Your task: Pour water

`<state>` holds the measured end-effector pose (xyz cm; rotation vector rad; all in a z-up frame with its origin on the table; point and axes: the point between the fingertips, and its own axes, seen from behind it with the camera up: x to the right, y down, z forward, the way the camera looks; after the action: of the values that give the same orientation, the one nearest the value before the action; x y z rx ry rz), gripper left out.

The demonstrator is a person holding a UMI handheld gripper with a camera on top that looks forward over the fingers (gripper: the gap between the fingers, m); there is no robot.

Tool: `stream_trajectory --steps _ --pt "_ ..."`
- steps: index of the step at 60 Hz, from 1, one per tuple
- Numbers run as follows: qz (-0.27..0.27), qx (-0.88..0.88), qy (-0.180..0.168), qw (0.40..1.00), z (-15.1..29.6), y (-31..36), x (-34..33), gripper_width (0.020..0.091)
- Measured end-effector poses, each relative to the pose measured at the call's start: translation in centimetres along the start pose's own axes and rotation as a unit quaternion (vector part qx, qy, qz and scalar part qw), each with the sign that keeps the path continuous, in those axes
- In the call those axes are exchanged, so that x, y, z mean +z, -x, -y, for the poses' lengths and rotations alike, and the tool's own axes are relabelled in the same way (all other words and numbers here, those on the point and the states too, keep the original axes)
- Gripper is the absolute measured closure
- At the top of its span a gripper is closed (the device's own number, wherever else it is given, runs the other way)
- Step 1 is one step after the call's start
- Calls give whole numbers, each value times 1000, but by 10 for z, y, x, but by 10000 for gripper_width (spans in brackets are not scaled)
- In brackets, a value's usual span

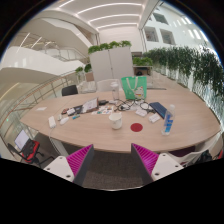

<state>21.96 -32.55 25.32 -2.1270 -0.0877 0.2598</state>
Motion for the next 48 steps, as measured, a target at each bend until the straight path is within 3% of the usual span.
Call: stream_trajectory --steps 11,23,31,39,48 --pt "-52 4 -33 998 1 -6 11 264" --pt "-125 -25 -72 989 4 -105 35 264" --pt "-179 -40 -97 978 16 -196 86 267" --pt "-194 -11 -125 973 37 -284 168 266" --pt "-206 -20 -116 971 40 -356 250 273"
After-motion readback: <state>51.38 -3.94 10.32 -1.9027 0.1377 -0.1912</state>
